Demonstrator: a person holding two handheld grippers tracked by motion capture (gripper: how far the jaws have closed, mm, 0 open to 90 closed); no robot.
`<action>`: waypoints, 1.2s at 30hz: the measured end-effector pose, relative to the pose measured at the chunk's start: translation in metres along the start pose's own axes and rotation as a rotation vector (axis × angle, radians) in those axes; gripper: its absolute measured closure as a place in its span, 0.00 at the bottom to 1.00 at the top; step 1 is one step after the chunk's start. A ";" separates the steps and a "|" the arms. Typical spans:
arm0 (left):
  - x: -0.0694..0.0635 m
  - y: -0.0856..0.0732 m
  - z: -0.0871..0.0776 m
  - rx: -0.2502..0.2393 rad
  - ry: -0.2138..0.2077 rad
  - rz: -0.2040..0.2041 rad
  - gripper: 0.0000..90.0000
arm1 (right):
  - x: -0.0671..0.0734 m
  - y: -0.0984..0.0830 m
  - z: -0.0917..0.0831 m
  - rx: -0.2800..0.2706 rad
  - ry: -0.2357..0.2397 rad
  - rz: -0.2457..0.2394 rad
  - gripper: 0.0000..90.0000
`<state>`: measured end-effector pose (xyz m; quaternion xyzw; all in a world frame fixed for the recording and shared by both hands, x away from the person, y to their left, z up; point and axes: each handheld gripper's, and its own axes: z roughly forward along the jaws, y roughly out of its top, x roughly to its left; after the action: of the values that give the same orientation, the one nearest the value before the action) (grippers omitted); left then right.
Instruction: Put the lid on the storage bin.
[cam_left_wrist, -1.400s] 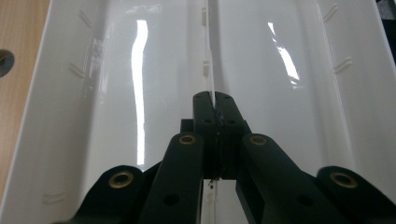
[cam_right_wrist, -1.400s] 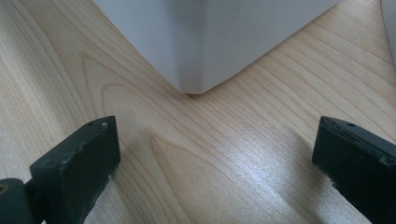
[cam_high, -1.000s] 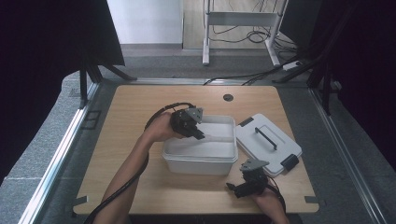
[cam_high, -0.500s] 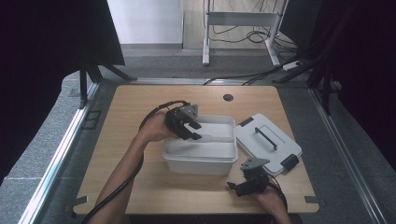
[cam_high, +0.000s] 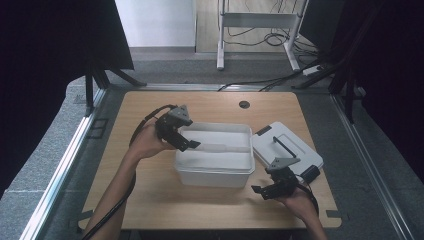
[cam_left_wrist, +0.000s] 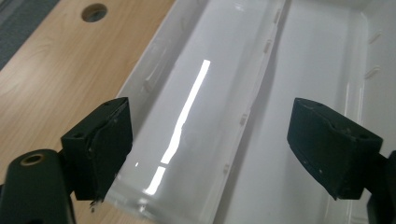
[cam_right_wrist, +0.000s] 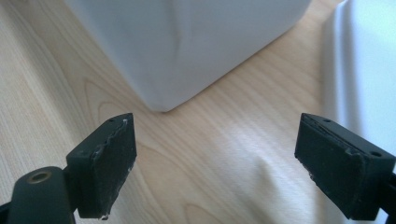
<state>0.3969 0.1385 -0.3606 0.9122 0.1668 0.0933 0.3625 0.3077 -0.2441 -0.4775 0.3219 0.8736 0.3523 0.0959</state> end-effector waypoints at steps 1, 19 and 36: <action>0.000 -0.003 -0.004 -0.006 0.008 -0.014 0.16 | -0.003 0.001 -0.002 -0.001 -0.004 0.000 0.14; -0.035 -0.088 -0.040 0.020 0.187 -0.151 0.00 | -0.053 0.044 -0.029 -0.011 -0.079 0.036 0.16; -0.082 -0.182 0.000 0.046 0.197 -0.283 0.00 | -0.116 0.047 0.001 0.201 -0.269 0.054 0.85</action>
<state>0.2775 0.2321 -0.4905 0.8740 0.3305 0.1266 0.3329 0.4214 -0.2913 -0.4527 0.3976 0.8746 0.2196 0.1697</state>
